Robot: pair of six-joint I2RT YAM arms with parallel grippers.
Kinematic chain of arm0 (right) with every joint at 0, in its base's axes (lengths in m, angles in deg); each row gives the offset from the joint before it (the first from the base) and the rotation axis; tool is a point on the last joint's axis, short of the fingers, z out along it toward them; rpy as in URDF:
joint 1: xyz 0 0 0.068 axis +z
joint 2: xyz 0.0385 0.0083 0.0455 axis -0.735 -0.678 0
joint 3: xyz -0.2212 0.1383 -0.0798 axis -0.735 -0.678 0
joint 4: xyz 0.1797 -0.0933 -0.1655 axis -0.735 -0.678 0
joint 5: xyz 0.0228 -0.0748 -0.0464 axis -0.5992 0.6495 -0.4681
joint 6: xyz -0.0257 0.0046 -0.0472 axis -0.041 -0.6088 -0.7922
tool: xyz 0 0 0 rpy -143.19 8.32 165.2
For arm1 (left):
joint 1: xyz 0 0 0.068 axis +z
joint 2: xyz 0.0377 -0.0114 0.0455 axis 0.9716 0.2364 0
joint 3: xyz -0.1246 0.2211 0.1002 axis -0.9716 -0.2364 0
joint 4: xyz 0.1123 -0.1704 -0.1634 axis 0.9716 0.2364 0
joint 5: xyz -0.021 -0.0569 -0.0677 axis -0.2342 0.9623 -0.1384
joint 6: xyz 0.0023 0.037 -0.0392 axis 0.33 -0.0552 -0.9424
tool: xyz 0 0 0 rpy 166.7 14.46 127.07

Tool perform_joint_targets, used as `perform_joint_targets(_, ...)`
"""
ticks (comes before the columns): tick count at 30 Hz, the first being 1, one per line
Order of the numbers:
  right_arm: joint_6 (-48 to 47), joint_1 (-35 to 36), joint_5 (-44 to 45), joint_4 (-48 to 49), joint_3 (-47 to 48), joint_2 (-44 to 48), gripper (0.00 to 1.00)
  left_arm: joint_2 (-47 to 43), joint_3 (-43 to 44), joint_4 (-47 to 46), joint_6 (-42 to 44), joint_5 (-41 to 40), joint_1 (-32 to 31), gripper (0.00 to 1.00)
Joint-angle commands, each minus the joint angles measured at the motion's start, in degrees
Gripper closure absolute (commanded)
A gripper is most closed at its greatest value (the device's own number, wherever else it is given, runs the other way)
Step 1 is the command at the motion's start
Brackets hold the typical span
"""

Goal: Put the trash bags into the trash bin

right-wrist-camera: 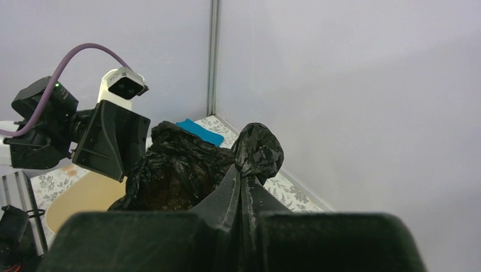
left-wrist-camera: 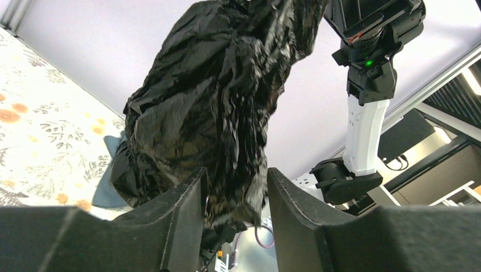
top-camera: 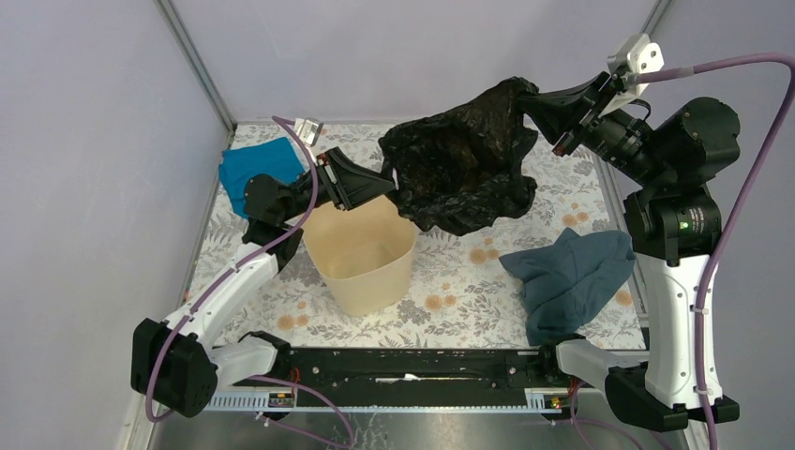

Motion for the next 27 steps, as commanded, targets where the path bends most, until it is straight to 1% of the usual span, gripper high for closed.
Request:
perform_joint_targets(1,-0.1,0.3,4.3,1.6,0.9,0.9,1.00,-1.2,-0.3,-1.1,0.6,1.1,0.2,0.50)
perform_joint_targets(6,0.9,0.3,4.2,3.1,1.1,0.9,1.00,-0.2,-1.0,-4.5,-1.5,1.0,0.2,0.53)
perform_joint_targets(9,3.4,0.2,2.1,3.9,1.1,0.7,1.00,2.0,0.8,-6.3,-3.1,1.2,-0.2,0.53)
perform_joint_targets(10,3.8,0.3,1.6,4.4,1.0,0.7,1.00,2.8,1.3,-7.4,-3.6,1.3,-0.6,0.50)
perform_joint_targets(11,4.0,0.3,1.4,4.9,0.7,0.9,1.00,3.4,1.6,-7.7,-3.7,1.1,-1.1,0.44)
perform_joint_targets(13,4.1,0.3,1.6,5.1,0.6,1.2,1.00,3.6,1.3,-5.7,-2.4,-0.5,-1.4,0.27)
perform_joint_targets(14,4.0,0.3,1.5,4.7,1.0,1.2,1.00,3.5,0.9,-4.5,-1.4,-1.6,-1.4,0.15)
perform_joint_targets(15,3.8,0.3,1.5,4.3,1.9,1.0,1.00,3.4,0.6,-3.2,-0.1,-2.5,-1.4,0.10)
perform_joint_targets(16,3.6,0.3,1.2,3.9,2.6,0.9,1.00,3.6,0.5,-2.4,0.9,-3.1,-1.4,0.06)
perform_joint_targets(18,3.5,0.3,0.3,3.5,3.6,0.6,1.00,5.5,0.4,-4.0,0.6,-2.6,-1.4,0.01)
perform_joint_targets(22,4.7,0.3,-1.6,4.9,3.9,0.8,1.00,10.1,0.7,-12.2,-4.1,0.0,-1.4,0.01)
perform_joint_targets(27,6.3,0.3,-3.9,6.4,4.2,0.7,1.00,12.1,4.7,-8.1,-1.0,-1.0,-2.1,0.01)
